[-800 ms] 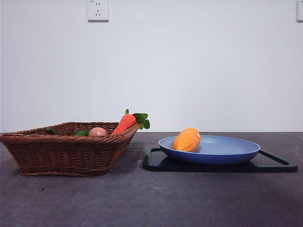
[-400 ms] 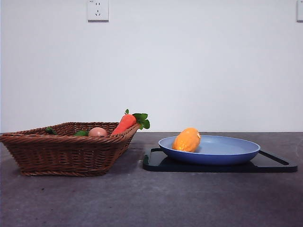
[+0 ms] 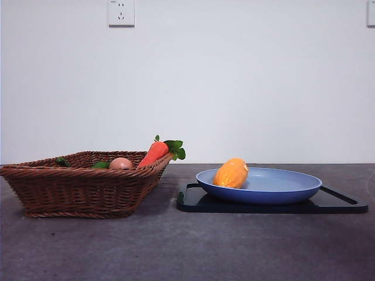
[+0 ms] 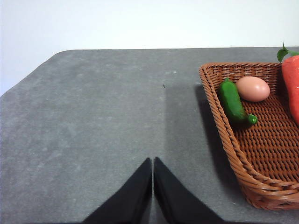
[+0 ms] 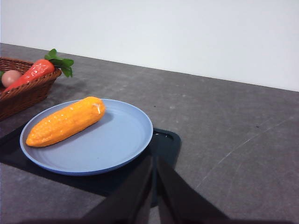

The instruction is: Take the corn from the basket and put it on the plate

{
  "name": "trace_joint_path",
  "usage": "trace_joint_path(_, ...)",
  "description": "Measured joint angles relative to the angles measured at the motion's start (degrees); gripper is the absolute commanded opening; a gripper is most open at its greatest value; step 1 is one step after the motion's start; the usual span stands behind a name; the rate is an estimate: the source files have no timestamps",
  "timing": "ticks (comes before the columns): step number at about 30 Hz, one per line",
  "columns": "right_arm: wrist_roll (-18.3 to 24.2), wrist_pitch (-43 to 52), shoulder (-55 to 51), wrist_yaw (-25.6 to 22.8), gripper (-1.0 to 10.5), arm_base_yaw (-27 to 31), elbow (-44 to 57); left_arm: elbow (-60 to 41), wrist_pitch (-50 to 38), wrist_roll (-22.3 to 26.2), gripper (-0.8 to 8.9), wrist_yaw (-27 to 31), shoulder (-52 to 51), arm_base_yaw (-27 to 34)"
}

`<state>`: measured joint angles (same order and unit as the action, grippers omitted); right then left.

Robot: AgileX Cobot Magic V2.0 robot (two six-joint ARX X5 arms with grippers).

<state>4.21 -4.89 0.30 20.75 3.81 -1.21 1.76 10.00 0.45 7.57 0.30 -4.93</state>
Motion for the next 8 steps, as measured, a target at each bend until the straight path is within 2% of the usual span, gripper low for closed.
trace_joint_path(8, 0.0, -0.3, 0.0, 0.0, 0.0, 0.0, 0.0, 0.0, 0.0, 0.0, 0.08, 0.0, 0.0, 0.0)
